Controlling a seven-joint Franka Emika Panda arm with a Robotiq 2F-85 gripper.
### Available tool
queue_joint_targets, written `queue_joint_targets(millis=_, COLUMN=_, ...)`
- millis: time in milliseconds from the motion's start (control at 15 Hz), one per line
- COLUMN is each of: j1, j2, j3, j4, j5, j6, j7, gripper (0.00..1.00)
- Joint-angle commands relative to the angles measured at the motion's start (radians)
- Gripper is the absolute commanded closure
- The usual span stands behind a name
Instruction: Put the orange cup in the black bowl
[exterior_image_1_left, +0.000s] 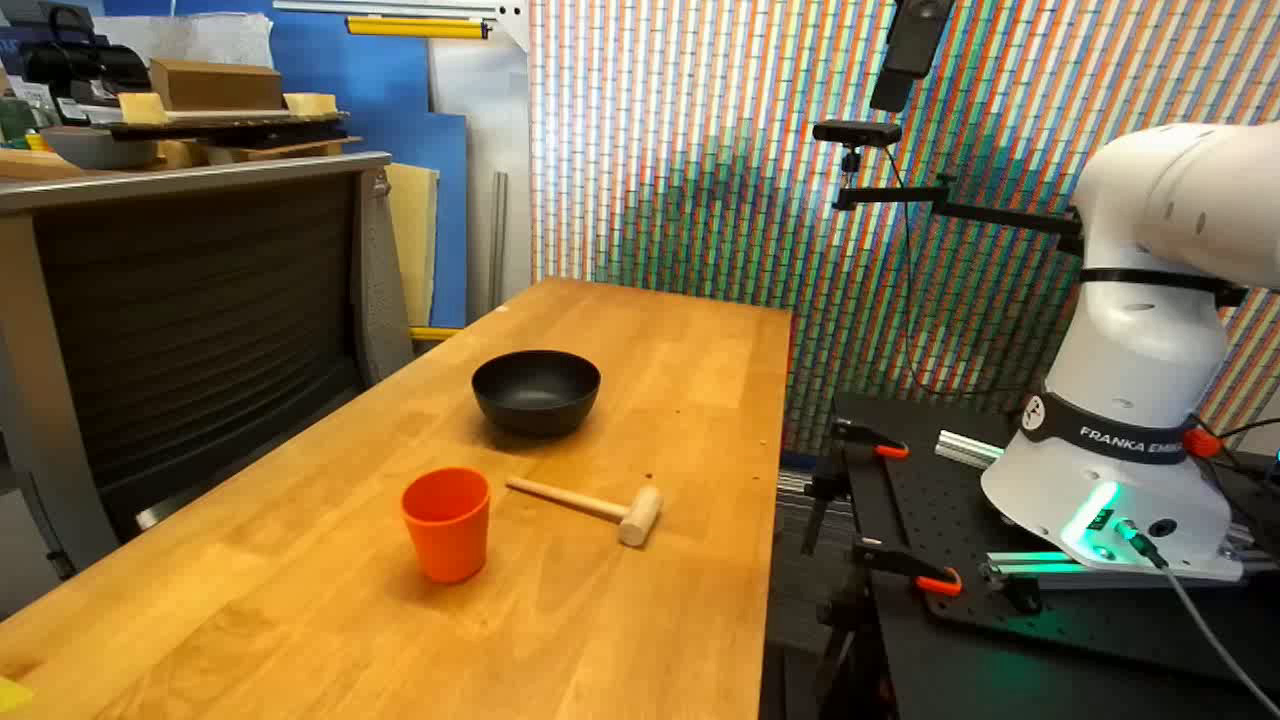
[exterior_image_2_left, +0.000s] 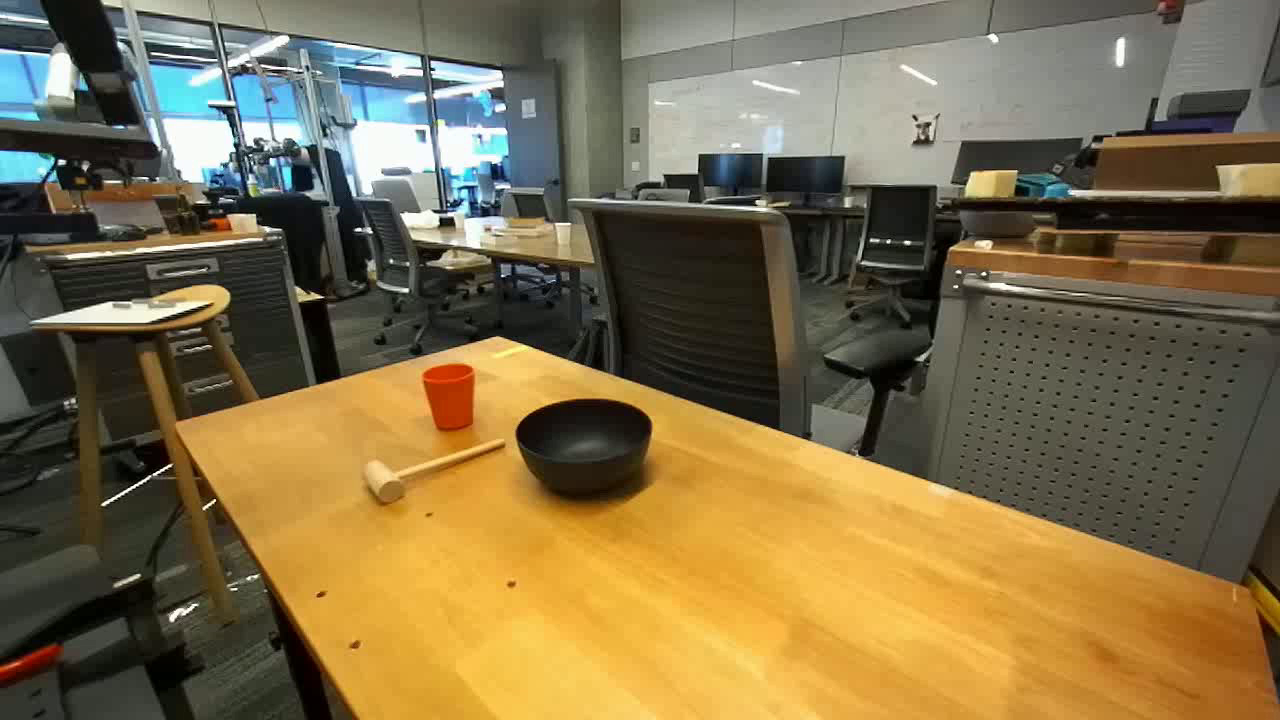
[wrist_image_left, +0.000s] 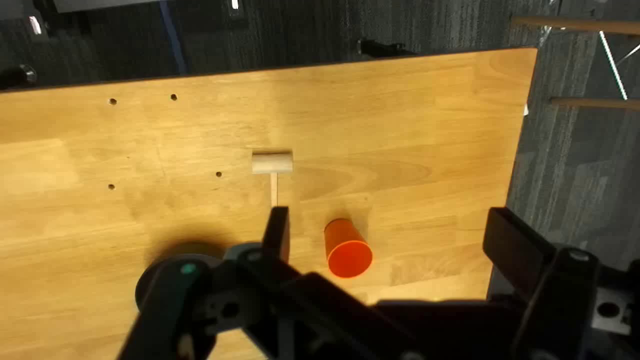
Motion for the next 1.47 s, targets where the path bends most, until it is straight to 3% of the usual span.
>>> queue_joint_targets(millis=0, j1=-0.011, j2=-0.001, j3=0.007, j4=0.006, j5=0.006, j6=-0.004, j7=-0.006, gripper=0.00)
queue_joint_targets(millis=200, j1=-0.011, j2=-0.005, j3=0.007, j4=0.014, j5=0.006, j6=-0.004, j7=-0.006, gripper=0.00)
queue_joint_targets(millis=600, j1=-0.099, j2=0.354, j3=0.029, j4=0.129, j5=-0.063, j6=0.142, j7=-0.043, gripper=0.00)
queue_joint_targets(millis=1000, j1=-0.155, j2=0.744, j3=0.052, j4=0.328, j5=-0.159, j6=0.230, j7=-0.009, gripper=0.00)
queue_joint_targets(millis=1400, j1=-0.047, j2=1.132, j3=-0.036, j4=0.629, j5=-0.272, j6=0.218, j7=0.034, gripper=0.00)
